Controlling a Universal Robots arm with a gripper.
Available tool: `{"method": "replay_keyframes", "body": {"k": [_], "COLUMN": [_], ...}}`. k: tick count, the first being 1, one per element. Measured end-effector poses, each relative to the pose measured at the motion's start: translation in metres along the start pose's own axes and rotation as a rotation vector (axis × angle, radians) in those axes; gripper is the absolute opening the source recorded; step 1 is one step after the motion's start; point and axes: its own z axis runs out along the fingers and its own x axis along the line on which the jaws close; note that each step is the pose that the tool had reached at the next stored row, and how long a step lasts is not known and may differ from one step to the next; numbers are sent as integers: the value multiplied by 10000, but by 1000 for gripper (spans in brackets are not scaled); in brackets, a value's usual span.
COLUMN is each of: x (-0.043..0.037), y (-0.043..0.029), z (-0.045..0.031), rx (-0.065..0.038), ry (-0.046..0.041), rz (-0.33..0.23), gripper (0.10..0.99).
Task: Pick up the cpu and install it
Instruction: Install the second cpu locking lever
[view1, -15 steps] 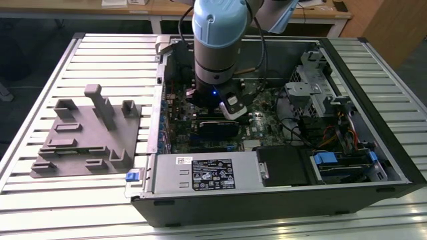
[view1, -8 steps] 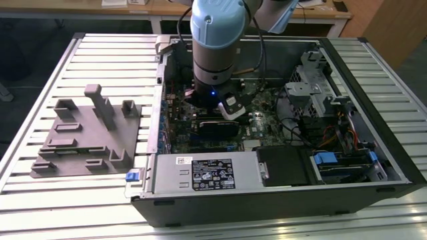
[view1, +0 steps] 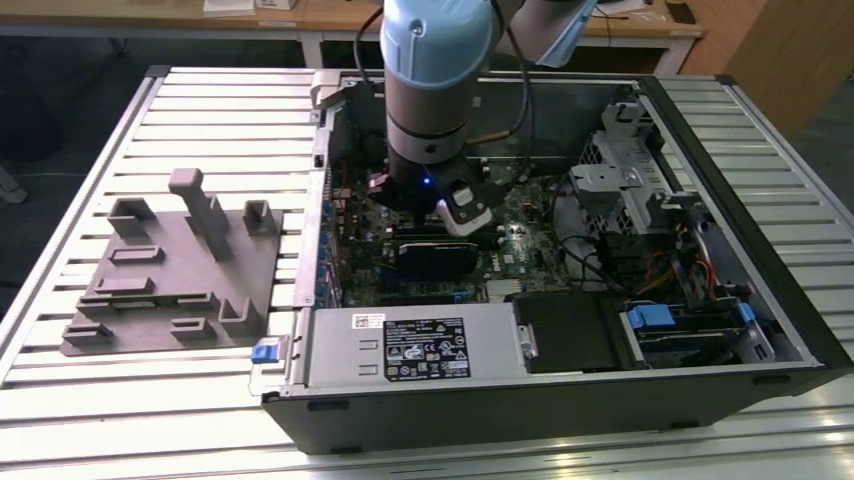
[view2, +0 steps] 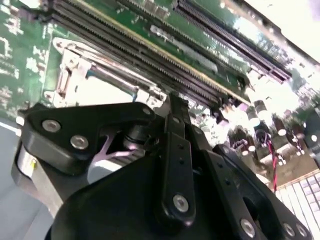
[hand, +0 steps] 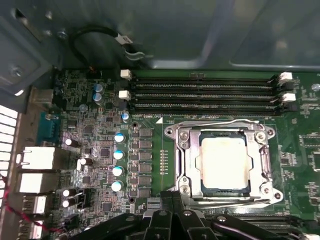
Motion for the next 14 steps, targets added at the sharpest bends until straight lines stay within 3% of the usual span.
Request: {"method": "replay_keyframes", "body": {"k": [10, 14], "x": [-2, -3], "y": [62, 65], "z": [-240, -251], "rx": [-7, -20], "ry": [1, 0], "rz": [0, 1], "gripper": [106, 106]}}
